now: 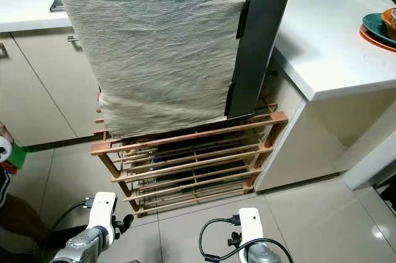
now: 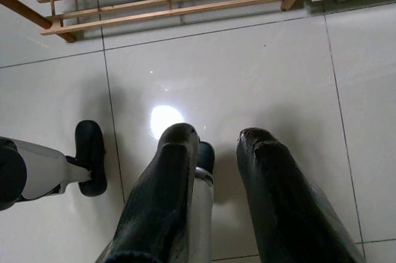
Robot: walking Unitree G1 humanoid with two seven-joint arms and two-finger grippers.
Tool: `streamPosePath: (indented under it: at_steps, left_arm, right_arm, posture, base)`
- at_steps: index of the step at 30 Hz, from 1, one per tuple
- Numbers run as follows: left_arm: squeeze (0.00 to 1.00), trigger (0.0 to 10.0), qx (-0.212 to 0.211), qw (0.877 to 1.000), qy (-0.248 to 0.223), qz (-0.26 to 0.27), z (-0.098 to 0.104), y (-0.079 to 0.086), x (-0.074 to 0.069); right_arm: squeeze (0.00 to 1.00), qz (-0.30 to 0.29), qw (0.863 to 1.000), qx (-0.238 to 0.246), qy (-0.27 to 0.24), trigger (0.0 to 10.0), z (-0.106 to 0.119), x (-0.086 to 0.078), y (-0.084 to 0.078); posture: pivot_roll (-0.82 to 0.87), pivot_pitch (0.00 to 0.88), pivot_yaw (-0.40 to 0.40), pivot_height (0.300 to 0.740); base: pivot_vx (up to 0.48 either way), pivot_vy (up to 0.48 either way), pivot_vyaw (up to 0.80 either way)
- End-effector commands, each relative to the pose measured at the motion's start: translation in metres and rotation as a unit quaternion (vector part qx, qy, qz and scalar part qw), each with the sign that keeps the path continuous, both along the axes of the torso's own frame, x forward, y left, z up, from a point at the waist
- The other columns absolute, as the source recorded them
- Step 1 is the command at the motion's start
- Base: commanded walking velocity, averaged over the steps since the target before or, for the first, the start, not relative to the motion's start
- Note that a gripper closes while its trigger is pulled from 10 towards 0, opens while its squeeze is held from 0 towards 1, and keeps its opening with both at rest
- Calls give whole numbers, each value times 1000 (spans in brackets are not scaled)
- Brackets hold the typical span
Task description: Clothes washing
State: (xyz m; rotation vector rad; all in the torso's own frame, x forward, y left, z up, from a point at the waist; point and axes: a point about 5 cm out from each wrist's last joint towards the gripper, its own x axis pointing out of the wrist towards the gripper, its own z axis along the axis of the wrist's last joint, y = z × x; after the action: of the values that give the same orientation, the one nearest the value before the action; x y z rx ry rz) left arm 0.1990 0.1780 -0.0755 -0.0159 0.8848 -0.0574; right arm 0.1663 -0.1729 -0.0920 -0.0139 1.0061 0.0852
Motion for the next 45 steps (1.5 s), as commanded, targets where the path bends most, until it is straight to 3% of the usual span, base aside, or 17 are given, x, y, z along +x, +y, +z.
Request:
streamPosePath:
  at_steps: [1, 9, 14, 21, 24, 26, 30, 31, 32, 33, 34, 35, 36, 37, 39, 45]
  left_arm:
    - [0, 10000, 103, 978, 90, -154, -6, -15, -4]
    - [0, 10000, 100, 982, 91, -133, -6, -11, -3]
    - [0, 10000, 97, 984, 97, -113, -8, -5, -8]
    - [0, 10000, 99, 987, 82, -97, -4, -2, -2]
    - [0, 10000, 95, 991, 63, -77, 0, 0, 6]
    - [0, 10000, 75, 995, 36, -47, 4, 3, 11]
    - [0, 10000, 64, 998, 6, -28, 7, 5, 13]
    - [200, 10000, 67, 997, -29, -28, 11, 7, 16]
    - [808, 10000, 65, 996, -55, -28, 15, 6, 19]
    - [808, 10000, 65, 996, -55, -28, 15, 6, 19]
    - [1000, 10000, 58, 994, -87, -28, 22, 6, 23]
    - [1000, 10000, 52, 985, -160, -36, 42, 4, 31]
    - [1000, 10000, 52, 985, -160, -36, 42, 4, 31]
    - [1000, 10000, 48, 975, -211, -42, 62, 1, 36]
    - [1000, 10000, 46, 972, -225, -42, 68, 1, 37]
    - [1000, 10000, 54, 949, -299, -88, 112, -3, 40]
  right_arm:
    - [0, -171, 984, -2, 40, 10000, -12, -33, -17]
    - [0, -166, 985, -6, 41, 10000, -11, -31, -18]
    - [0, -162, 986, -12, 26, 10000, -8, -23, -21]
    - [0, -165, 986, 11, -8, 10000, -2, -10, -17]
    - [0, -161, 986, 22, -47, 10000, 4, 2, -14]
    - [0, -139, 984, 18, -113, 10000, 18, 23, -15]
    - [0, -105, 979, 4, -173, 10000, 34, 42, -20]
    - [0, -81, 975, -2, -207, 10000, 45, 53, -24]
    - [0, -75, 972, -9, -222, 10000, 50, 56, -27]
    - [0, -75, 972, -9, -222, 10000, 50, 56, -27]
    - [0, -77, 967, -1, -244, 10000, 56, 59, -30]
    - [1000, -70, 956, 19, -286, 10000, 70, 60, -36]
    - [1000, -70, 956, 19, -286, 10000, 70, 60, -36]
    - [1000, -62, 946, 24, -317, 10000, 82, 59, -40]
    - [1000, -60, 943, 26, -326, 10000, 86, 58, -40]
    - [1000, -29, 922, 54, -381, 10000, 122, 46, -36]
  posture:
    - [-124, 0, 99, 740]
    - [-124, 0, 95, 740]
    - [-116, 0, 93, 740]
    - [-116, 0, 96, 740]
    - [-120, 0, 92, 740]
    - [-122, 0, 57, 740]
    - [-119, 0, 12, 740]
    - [-110, 0, -14, 740]
    - [-105, 0, -25, 740]
    - [-105, 0, -25, 740]
    - [-103, 0, -30, 740]
    - [-96, 0, -45, 740]
    - [-96, 0, -45, 740]
    - [-96, 0, -45, 740]
    - [-96, 0, -45, 740]
    - [-95, 0, -44, 740]
  base:
    - [0, 0, 0]
    - [0, 0, 0]
    - [0, 0, 0]
    - [0, 0, 0]
    - [0, 0, 0]
    - [0, 0, 0]
    - [0, 0, 0]
    - [0, 0, 0]
    - [0, 0, 0]
    - [0, 0, 0]
    - [0, 0, 0]
    - [0, 0, 0]
    - [0, 0, 0]
    - [0, 0, 0]
    - [0, 0, 0]
    - [0, 0, 0]
